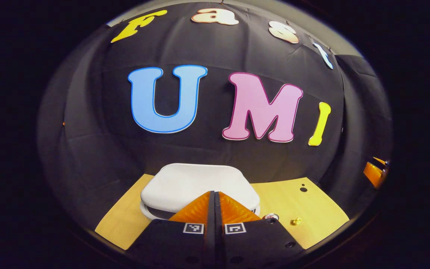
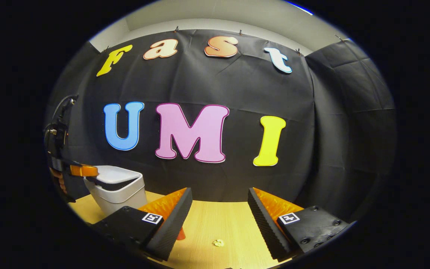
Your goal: Press the lid of the desktop garbage bin to open it, pick up the crumpled paper on the desktop and throw it into the bin, then pick up the pop can on the desktop and drop it into the bin, and finally close the garbage bin lid.
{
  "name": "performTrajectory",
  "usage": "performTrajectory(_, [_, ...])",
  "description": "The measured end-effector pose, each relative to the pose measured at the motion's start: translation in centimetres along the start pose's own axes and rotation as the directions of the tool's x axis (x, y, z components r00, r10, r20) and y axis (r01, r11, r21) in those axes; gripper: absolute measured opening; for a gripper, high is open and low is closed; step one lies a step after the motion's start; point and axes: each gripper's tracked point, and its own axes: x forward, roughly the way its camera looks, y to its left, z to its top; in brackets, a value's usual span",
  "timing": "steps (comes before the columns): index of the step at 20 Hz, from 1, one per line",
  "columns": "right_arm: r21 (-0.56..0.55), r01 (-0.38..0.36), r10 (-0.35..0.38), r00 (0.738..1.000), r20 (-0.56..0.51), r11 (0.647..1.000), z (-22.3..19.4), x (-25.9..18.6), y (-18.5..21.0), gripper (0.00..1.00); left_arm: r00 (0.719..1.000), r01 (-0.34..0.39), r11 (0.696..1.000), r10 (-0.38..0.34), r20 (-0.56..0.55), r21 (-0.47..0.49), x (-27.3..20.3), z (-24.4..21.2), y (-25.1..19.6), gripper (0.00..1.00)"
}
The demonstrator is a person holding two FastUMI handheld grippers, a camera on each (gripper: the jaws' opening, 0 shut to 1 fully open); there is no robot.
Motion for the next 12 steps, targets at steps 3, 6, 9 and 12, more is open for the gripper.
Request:
performTrajectory(3, [-0.009,-0.003,0.003,1.0,-0.002,1.0,-0.2,-0.4,0.2,0.96,0.998,0.026,1.0,-0.025,0.052,-0.013,-3.0,1.7,-2.1,0.06])
performTrajectory(6, [-0.011,-0.002,0.002,0.999,-0.033,1.0,-1.4,-0.6,0.4,0.96,0.996,0.066,0.997,-0.064,0.054,-0.026,-6.1,2.0,-4.6,0.06])
performTrajectory(9, [0.021,-0.025,0.027,0.997,-0.078,0.999,-3.0,-0.8,1.3,0.96,0.989,0.101,0.995,-0.1,0.108,-0.003,-8.8,3.0,-7.2,0.07])
performTrajectory(12, [0.028,-0.038,0.041,0.993,-0.11,0.999,-4.6,-0.6,1.7,0.96,0.979,0.176,0.984,-0.176,0.105,0.002,-10.5,2.7,-10.2,0.25])
